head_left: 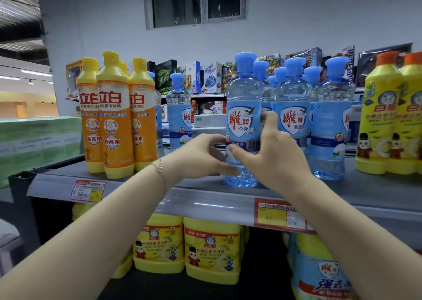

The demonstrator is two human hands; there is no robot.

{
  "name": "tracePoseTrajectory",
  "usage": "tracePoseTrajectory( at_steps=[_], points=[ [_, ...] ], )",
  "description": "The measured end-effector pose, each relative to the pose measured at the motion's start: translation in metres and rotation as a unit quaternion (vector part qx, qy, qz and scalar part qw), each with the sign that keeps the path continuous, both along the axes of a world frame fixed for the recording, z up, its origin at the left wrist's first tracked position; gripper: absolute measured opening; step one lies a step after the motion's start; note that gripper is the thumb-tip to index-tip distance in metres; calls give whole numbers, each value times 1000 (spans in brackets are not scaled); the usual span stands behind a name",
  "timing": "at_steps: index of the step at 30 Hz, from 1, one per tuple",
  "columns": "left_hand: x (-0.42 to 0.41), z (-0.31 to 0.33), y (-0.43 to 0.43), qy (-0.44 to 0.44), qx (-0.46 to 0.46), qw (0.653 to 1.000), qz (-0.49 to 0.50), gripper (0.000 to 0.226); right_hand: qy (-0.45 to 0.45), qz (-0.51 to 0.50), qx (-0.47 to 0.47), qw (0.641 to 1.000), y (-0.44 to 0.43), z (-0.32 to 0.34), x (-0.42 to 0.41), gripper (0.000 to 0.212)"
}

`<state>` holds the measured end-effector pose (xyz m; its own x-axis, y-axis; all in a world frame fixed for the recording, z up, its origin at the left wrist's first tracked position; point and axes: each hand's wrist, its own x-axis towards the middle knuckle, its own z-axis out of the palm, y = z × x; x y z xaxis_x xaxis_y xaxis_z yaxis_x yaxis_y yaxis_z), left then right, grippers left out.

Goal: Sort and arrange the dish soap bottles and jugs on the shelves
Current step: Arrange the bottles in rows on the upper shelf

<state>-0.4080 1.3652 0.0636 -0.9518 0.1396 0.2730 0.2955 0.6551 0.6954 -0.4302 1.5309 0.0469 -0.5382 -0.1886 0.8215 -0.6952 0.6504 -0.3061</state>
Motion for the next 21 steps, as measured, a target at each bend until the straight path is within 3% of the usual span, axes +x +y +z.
tracePoseTrajectory(
  at_steps=[2, 4, 7, 11, 15, 21],
  points=[
    [-3, 4, -12, -32, 22, 999, 25, 55, 11, 0, -14, 1000, -2, -3, 1, 69],
    [-14, 8, -24, 29, 26, 991, 132, 62, 26, -6, -23, 999, -5, -6, 1, 71],
    [-41, 8, -32, 104, 56, 951, 286, 70, 42, -16, -23, 999, -7, -9, 0, 71],
    [-78, 6, -32, 53, 77, 922, 375, 99, 41, -20, -20, 999, -7, -10, -2, 72],
    [-103, 8, -39, 3, 122, 897, 426, 90, 42, -25, -16, 999, -8, -11, -4, 72],
    [-106, 6, -55, 34, 103, 903, 415, 65, 46, -26, -9, 999, -8, -13, -3, 73]
  ],
)
